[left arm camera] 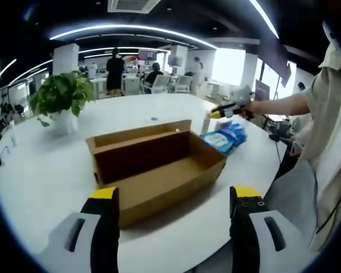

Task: Operate the shoe box by opening the lid, removing the specified soft item, and placing it in the target area until the item is outside and the box remains undamaged.

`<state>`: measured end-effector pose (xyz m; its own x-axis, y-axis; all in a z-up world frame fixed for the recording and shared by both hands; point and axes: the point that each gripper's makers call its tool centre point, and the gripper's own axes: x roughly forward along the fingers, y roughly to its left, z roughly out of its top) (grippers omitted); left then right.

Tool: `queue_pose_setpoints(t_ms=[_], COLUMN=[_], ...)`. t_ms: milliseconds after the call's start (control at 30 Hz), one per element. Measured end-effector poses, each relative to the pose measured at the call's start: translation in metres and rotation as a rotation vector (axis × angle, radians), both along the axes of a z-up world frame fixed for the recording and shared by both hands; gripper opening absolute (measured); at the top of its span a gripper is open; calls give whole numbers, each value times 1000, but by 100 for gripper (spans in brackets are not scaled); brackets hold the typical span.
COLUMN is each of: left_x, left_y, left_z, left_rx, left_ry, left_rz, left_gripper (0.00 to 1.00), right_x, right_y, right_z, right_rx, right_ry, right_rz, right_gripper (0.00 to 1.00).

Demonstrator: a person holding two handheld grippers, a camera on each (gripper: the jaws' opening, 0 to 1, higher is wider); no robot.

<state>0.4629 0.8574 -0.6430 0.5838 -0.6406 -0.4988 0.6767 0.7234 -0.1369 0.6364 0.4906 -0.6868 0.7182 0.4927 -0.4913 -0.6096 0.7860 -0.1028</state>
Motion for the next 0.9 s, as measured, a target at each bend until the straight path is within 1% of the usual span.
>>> queue_pose_setpoints(t_ms=[133,300,400,500,567,633,700,800,900], left_x=[0,0,0,0,0,-1,-1,-2,-3], left_y=[0,0,1,1,2,2,1,1,0], left_z=[-1,-2,-2,-1,-2,-2,-2,-3,-5], left_rx=[2,1,4,1,1,1,-1,0,-1], left_ry=[2,4,5,3,4,4,4,5,9], left_rz=[1,2,3,6,8,9,10,11,7], left_gripper=[81,81,80,80,80,80,80,79,79], right_x=[0,-1,-1,0,1,2,3,5,5], right_y=[-1,4,8,9,8,9,11,10,11], right_z=[7,13,13,12,10,9,9,8,8], right_rx=[-12,-13,-29,-38,-43,-32,-31,-39,-48], right_ry=[-4,-1,5,13,20,35,35,41,44], right_rz=[33,82,111,116,92,73,59,-3,-45], right_gripper=[22,22,21,19,16,16,16,16,16])
